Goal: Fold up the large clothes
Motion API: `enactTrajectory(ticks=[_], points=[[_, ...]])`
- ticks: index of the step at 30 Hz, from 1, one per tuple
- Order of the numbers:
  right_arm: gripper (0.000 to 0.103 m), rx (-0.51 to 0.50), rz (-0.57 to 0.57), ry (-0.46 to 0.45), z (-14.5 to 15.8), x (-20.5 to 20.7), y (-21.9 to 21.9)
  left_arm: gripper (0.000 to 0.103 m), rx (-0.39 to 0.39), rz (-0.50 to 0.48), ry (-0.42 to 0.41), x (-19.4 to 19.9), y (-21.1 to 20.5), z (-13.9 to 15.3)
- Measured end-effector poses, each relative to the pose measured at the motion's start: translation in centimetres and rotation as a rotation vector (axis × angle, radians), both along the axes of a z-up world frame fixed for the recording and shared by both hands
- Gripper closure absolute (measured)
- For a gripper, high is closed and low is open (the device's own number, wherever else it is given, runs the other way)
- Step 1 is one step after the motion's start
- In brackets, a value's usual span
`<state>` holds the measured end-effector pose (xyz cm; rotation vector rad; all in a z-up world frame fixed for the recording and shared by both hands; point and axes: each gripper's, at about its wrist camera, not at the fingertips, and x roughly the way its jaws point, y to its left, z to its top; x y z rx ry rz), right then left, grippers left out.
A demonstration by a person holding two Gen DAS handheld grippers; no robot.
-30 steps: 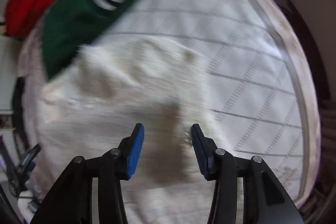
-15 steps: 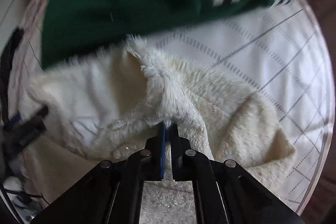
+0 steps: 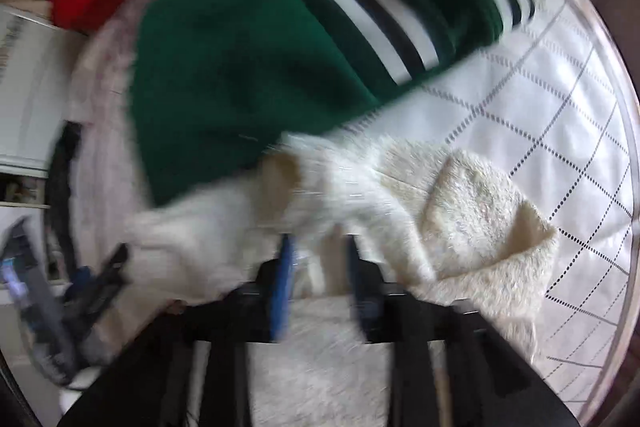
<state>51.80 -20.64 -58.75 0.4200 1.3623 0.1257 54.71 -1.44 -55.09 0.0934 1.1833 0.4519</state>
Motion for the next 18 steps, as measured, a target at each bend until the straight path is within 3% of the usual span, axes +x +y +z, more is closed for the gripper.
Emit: enactTrajectory(ticks=[1, 2, 5, 9, 13, 15, 16, 18], points=[[0.042, 0.037, 0.021, -0.021, 0.7, -0.3, 0.6, 0.004, 0.021, 0.001, -0.003, -0.1, -0.1, -0.1], [0.042, 0.104, 0.075, -0.022, 0.6, -0.5, 1.9, 0.004, 0.04, 0.003, 0.007, -0.2, 0.0, -0.5], [0.042, 0.261, 0.183, 0.088, -2.8, 0.0, 5.3, 0.004, 0.047, 0.014, 0.048, 0.0, 0.4, -2.1], [0.047, 0.314, 0.227, 0.201, -7.1, 0.8, 8.1, 0.003, 0.04, 0.035, 0.041, 0.1, 1.3, -2.6], [0.051, 0.347, 0.339, 0.204, -7.9, 1.2, 11.6, 0.003, 0.024, 0.042, 0.03, -0.1, 1.6, -2.8], [0.077, 0.318, 0.368, 0.257, -9.2, 1.5, 12.8, 0.003, 0.026, 0.047, 0.039, -0.1, 1.7, -3.0], [0.1, 0.311, 0.366, 0.255, -9.5, 1.6, 13.1, 0.003, 0.022, 0.049, 0.038, -0.2, 1.8, -3.0], [0.101, 0.264, 0.36, 0.22, -9.2, 1.4, 13.4, 0.003, 0.014, 0.048, 0.035, -0.3, 1.9, -2.8]])
